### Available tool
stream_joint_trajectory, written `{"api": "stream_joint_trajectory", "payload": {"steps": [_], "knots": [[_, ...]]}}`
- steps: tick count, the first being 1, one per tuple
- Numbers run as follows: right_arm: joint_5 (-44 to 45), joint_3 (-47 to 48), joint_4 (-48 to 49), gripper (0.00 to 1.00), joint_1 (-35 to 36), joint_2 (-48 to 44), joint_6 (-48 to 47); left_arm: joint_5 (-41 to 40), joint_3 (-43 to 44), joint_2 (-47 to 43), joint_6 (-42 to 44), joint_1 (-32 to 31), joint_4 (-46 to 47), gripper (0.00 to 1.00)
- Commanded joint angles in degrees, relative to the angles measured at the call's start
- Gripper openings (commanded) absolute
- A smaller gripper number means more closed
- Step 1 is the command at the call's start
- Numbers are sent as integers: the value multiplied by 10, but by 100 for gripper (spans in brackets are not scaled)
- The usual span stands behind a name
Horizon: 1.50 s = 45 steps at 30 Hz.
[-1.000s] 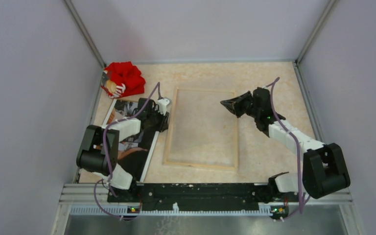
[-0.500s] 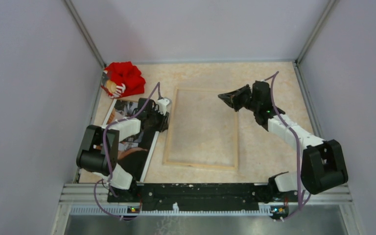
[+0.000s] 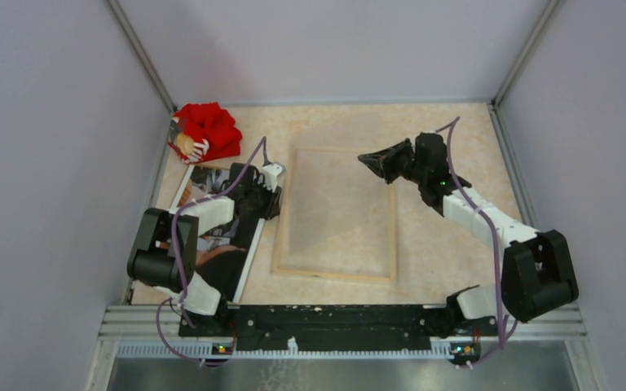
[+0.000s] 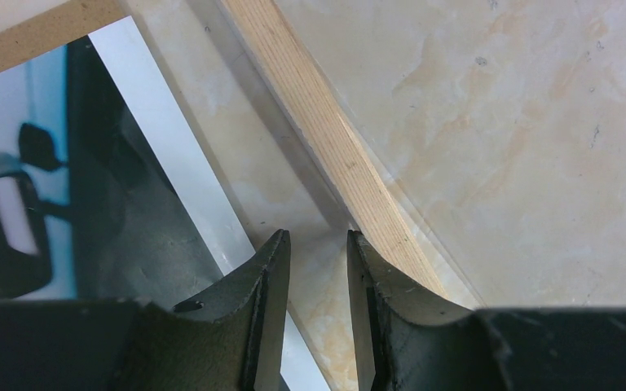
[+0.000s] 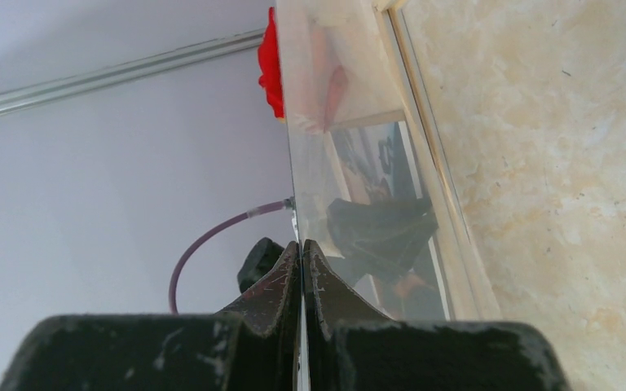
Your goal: Put the photo into the frame
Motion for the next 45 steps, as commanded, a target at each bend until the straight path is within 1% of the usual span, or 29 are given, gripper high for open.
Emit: {"api": "stream_joint_trajectory", "payload": {"steps": [1, 5, 9, 11, 14, 18, 22, 27, 29, 31, 34, 36, 38, 40, 45], "knots": [[11, 16, -2, 0, 20, -14, 15, 16, 0, 5, 8, -3, -32, 38], [29, -3, -12, 0, 24, -40, 23, 17, 0, 3, 8, -3, -33, 38], [39, 1, -77, 0, 21, -56, -7, 16, 0, 3, 8, -3, -33, 38], [36, 1, -105, 9, 18, -63, -34, 17, 0, 3, 7, -3, -34, 38], [27, -15, -136, 18, 5, -79, -60, 15, 0, 3, 8, -3, -34, 38], [16, -54, -149, 20, -12, -95, -73, 16, 2, 6, 7, -3, -34, 38], [7, -58, -175, 31, -14, -91, -115, 13, 5, 7, 7, -3, -37, 38], [-33, -70, -183, 35, -14, -81, -155, 11, 5, 7, 8, -3, -39, 38], [-41, -66, -199, 39, -14, -75, -178, 9, 5, 8, 9, -3, -39, 38], [-35, -57, -233, 42, -14, -69, -207, 10, 6, 9, 9, -3, -39, 38], [2, -36, -293, 43, -15, -54, -263, 13, 8, 9, 8, -3, -40, 38], [13, -29, -304, 42, -18, -37, -291, 13, 8, 10, 7, -3, -41, 38], [10, -32, -294, 40, -21, -19, -304, 13, 9, 10, 7, -3, -41, 38], [-17, -47, -245, 39, -22, 1, -303, 12, 9, 10, 8, -3, -42, 38], [-117, -118, -60, 38, -22, 45, -255, 12, 9, 10, 10, -3, -44, 38]]}}
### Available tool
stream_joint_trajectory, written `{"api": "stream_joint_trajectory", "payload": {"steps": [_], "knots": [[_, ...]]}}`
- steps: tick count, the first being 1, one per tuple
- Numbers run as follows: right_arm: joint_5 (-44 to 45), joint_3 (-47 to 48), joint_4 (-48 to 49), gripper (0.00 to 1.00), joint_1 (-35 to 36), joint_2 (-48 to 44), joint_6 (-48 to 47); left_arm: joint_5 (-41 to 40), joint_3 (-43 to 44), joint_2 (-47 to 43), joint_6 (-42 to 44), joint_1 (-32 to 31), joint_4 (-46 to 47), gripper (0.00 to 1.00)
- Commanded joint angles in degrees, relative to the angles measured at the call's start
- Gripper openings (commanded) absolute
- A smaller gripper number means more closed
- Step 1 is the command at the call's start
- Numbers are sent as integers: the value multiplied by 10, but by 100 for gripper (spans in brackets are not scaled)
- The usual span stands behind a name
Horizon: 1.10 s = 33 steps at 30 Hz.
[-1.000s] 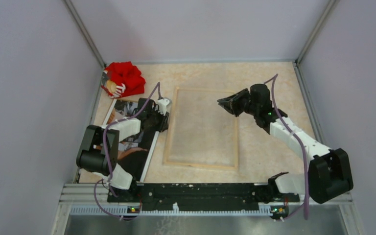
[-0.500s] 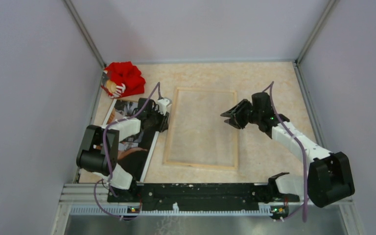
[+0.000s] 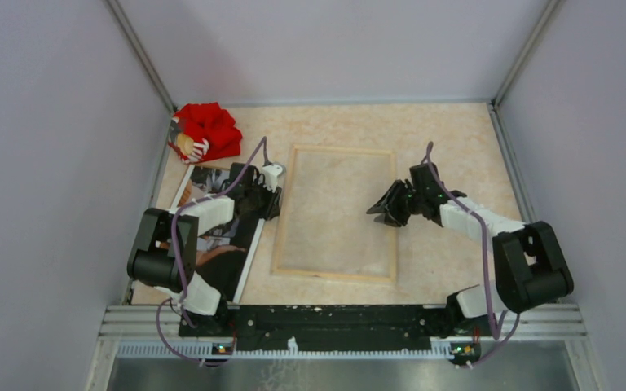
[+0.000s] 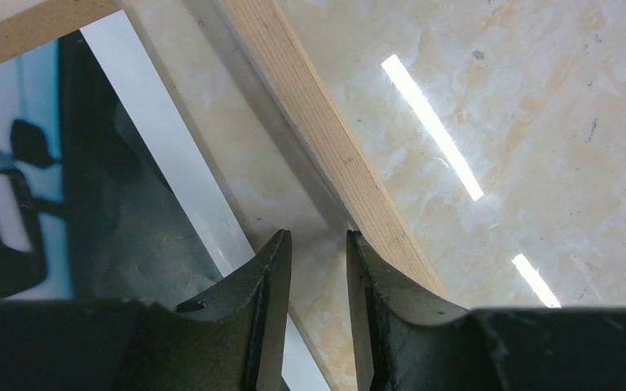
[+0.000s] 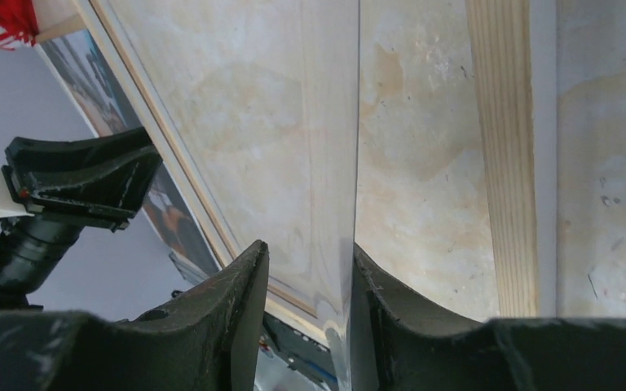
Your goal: Put the photo into the frame
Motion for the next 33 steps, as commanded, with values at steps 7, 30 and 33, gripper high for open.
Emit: {"api": "stream_joint_trajectory", "payload": {"steps": [7, 30, 33], "knots": [[-125, -21, 177, 17, -3, 32, 2, 17, 7, 18, 8, -3, -28, 38], [-227, 85, 185, 0, -4, -28, -64, 31, 19, 19, 16, -2, -43, 37], [-243, 87, 176, 0, -8, -25, -65, 29, 18, 18, 16, -2, -43, 37]]}}
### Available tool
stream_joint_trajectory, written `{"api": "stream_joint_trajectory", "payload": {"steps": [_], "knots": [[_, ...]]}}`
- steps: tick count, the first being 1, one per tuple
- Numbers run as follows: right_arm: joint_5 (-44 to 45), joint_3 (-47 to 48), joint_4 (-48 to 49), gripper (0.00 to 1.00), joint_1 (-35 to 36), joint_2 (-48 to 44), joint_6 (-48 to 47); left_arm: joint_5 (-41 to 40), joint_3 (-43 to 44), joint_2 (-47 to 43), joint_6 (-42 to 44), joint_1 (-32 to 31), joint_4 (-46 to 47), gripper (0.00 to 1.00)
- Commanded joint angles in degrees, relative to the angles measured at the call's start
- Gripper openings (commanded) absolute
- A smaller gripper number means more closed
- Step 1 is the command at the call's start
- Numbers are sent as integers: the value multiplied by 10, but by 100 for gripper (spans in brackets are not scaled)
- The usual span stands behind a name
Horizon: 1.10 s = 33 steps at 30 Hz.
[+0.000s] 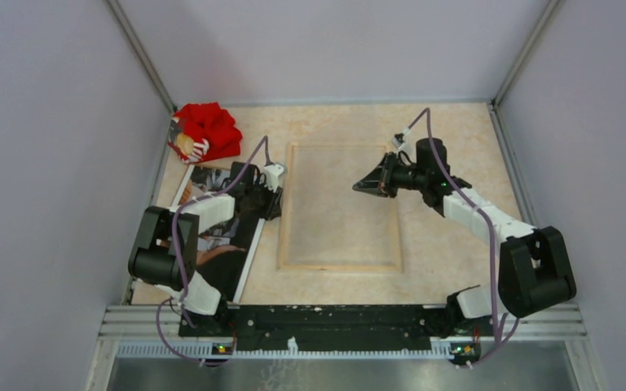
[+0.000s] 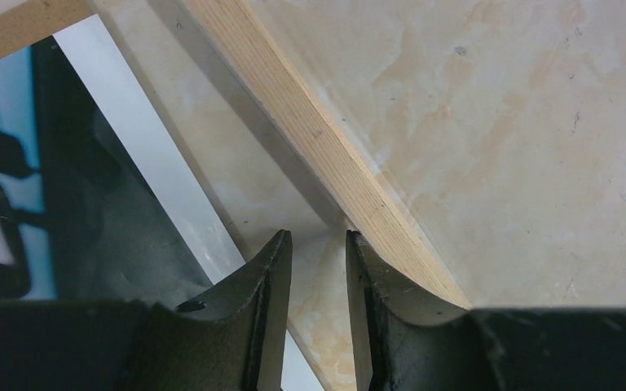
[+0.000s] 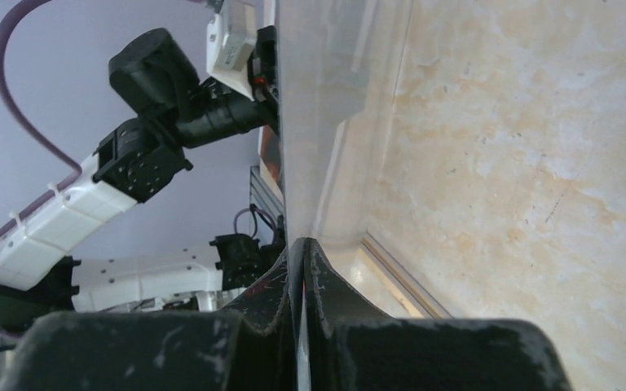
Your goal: Put the photo into the frame
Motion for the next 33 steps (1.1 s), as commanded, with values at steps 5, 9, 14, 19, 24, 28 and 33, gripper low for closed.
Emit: {"api": "stream_joint_trajectory", "payload": {"steps": [5, 9, 14, 19, 24, 28, 33], "knots": [[-50, 34, 22, 0, -10, -14, -14, 8, 8, 9, 6, 1, -24, 37], [-76, 33, 68, 0, -12, -1, 12, 9, 9, 11, 6, 3, -23, 37], [-99, 48, 85, 0, -16, 17, 16, 10, 8, 14, 4, 4, -20, 37], [-120, 43, 118, 0, -16, 28, 29, 11, 9, 14, 3, 6, -20, 37], [-128, 66, 70, 0, -16, 31, -35, 12, 9, 15, 3, 6, -21, 37], [-127, 104, -6, 0, -16, 44, -122, 12, 12, 14, 2, 6, -25, 36], [-122, 135, -69, 0, -15, 58, -178, 11, 12, 15, 3, 6, -26, 36]]}}
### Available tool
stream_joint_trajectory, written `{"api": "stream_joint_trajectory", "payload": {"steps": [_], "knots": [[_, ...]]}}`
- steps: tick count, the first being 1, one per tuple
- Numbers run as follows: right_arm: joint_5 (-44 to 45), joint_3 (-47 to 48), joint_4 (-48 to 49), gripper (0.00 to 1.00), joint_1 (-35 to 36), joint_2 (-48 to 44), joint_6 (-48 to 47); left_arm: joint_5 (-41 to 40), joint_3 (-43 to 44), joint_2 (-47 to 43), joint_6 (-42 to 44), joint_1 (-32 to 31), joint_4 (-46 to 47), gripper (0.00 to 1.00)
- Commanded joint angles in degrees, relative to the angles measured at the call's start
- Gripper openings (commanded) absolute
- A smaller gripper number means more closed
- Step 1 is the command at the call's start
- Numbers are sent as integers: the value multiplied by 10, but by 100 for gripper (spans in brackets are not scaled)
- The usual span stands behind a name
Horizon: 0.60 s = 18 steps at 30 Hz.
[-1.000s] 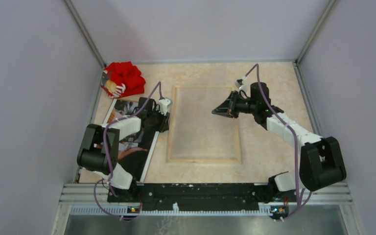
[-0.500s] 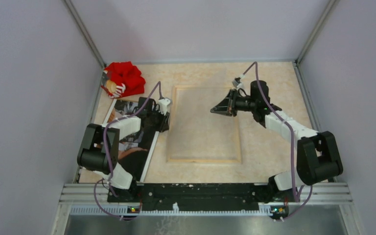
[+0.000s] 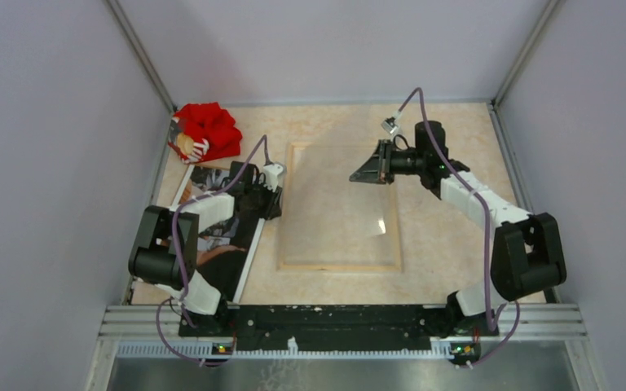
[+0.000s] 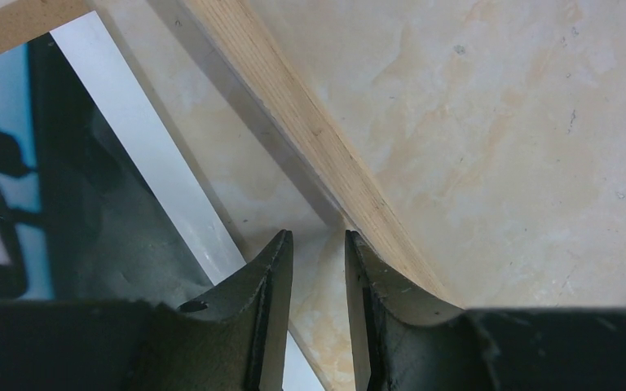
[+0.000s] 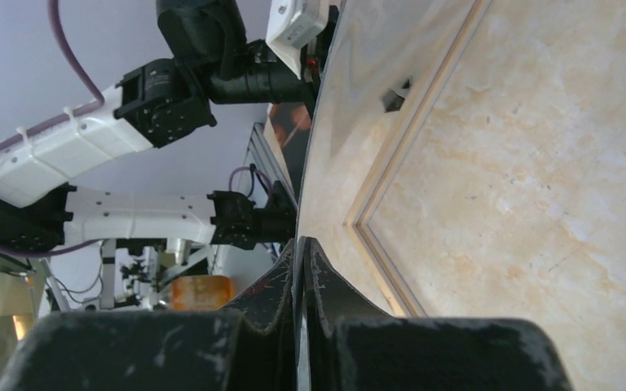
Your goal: Put the photo into the frame
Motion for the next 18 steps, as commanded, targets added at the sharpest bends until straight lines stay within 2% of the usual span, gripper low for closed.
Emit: {"api": "stream_joint_trajectory", "payload": {"steps": [1, 10, 18], "knots": [[-8, 40, -46, 0, -1, 8, -76, 2, 8, 12, 4, 2, -21, 36], [2, 99, -125, 0, 36, 24, -146, -4, 11, 16, 0, 5, -24, 36], [13, 105, -137, 0, 41, 14, -163, 1, 14, 19, -4, 15, -28, 35]]}}
